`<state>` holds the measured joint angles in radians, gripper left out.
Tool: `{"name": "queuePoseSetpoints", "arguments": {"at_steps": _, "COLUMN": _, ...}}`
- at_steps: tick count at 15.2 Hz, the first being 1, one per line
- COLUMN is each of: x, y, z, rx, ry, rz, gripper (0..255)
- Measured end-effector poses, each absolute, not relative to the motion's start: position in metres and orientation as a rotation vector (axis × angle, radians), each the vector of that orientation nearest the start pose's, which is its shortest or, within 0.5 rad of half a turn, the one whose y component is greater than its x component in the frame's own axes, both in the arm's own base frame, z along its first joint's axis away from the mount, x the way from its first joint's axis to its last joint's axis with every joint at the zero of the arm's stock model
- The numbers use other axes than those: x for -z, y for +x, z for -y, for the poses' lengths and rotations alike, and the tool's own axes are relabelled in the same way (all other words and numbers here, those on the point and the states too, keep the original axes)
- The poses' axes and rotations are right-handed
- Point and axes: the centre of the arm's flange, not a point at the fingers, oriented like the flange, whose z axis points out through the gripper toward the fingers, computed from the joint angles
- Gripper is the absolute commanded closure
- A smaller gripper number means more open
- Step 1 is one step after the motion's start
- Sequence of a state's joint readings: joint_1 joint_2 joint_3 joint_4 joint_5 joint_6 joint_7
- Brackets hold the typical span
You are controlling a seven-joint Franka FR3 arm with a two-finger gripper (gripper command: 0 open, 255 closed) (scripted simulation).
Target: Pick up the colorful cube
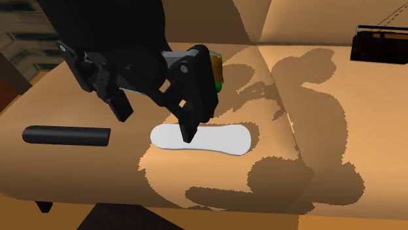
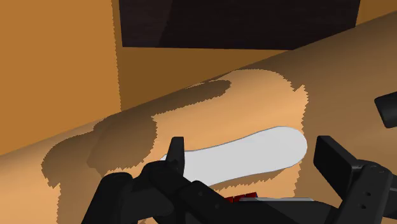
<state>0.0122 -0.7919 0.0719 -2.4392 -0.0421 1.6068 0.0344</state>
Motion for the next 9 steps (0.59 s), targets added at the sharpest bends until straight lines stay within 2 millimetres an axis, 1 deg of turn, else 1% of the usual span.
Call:
{"name": "queuePoseSetpoints", "arguments": {"at_steps": 1, "x": -0.556, "y": 0.305, "z": -0.026, "rx": -0.06, "ry": -3.236, "rz": 0.048, "gripper": 0}}
{"name": "queuePoseSetpoints", "arguments": {"at_steps": 2, "x": -0.553, "y": 0.311, "z": -0.025, "rx": -0.062, "ry": -3.232, "rz": 0.057, "gripper": 0}}
{"name": "queuePoseSetpoints", "arguments": {"at_steps": 7, "x": -0.531, "y": 0.366, "z": -0.022, "rx": -0.078, "ry": -3.193, "rz": 0.136, "gripper": 0}}
{"name": "queuePoseSetpoints", "arguments": {"at_steps": 9, "x": -0.518, "y": 0.389, "z": -0.021, "rx": -0.086, "ry": -3.176, "rz": 0.171, "gripper": 0}}
